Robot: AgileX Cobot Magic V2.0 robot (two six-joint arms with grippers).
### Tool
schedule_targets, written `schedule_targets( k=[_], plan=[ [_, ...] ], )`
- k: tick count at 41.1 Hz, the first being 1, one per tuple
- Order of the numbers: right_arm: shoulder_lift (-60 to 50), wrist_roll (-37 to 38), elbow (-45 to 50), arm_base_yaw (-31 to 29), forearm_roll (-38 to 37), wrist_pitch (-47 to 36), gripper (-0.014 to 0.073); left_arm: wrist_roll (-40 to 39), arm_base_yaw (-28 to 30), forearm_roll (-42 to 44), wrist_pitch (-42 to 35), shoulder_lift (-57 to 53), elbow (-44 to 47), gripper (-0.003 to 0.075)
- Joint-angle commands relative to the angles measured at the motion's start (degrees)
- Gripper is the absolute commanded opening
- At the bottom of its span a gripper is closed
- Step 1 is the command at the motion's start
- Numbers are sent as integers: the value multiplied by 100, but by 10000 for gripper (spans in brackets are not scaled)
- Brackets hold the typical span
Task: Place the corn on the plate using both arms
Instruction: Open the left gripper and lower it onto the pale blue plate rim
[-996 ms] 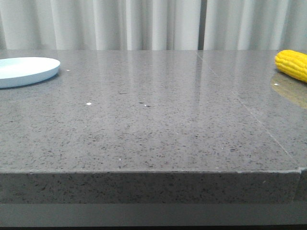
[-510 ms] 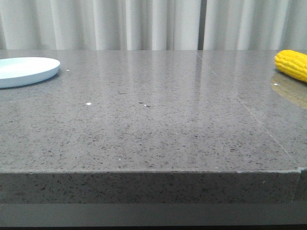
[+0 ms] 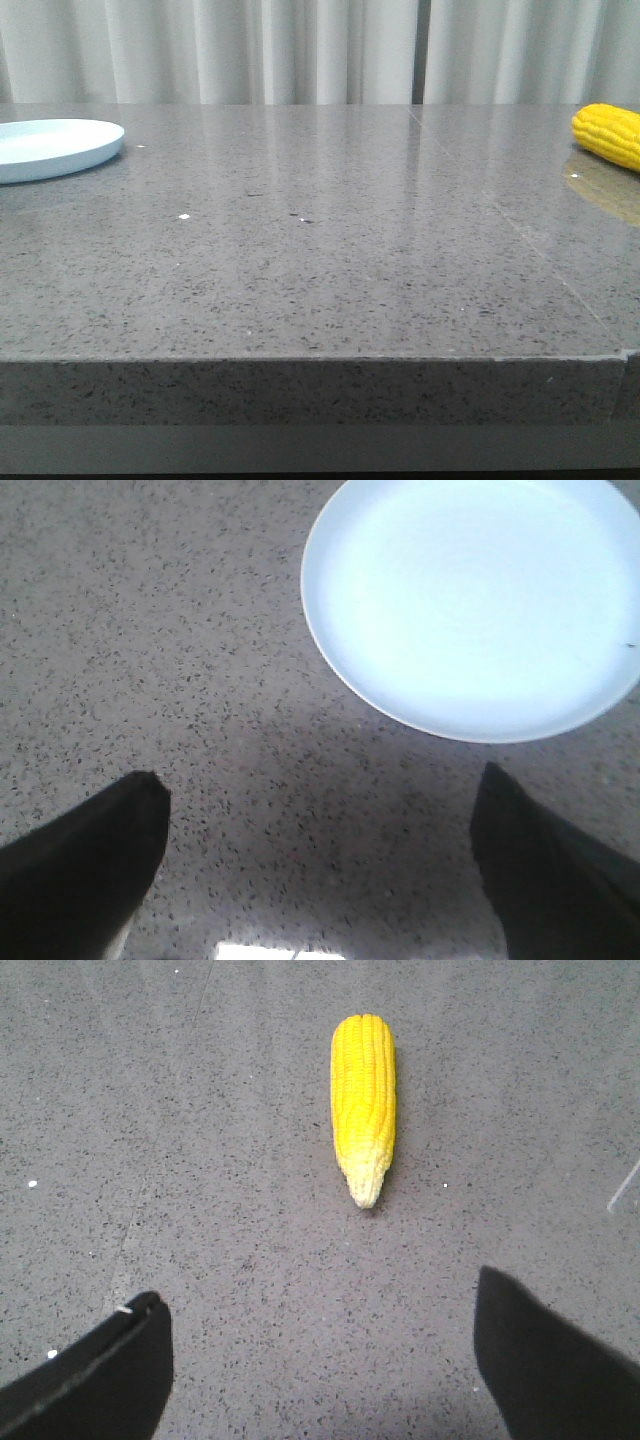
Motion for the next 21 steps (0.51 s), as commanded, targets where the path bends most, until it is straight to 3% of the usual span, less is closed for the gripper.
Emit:
schedule_targets(
  k=[1,11,21],
  plan=[
    [41,-44,-172,-29,-15,-426,636,360,240,-424,-286,328,-476,598],
    [41,-44,-172,-29,-15,-427,636,1895,814,-2531,40,1476,-1254,598],
    [41,-44,-172,-29,-15,-427,636,2059,816,-2772,260,2365,-2086,598]
  ],
)
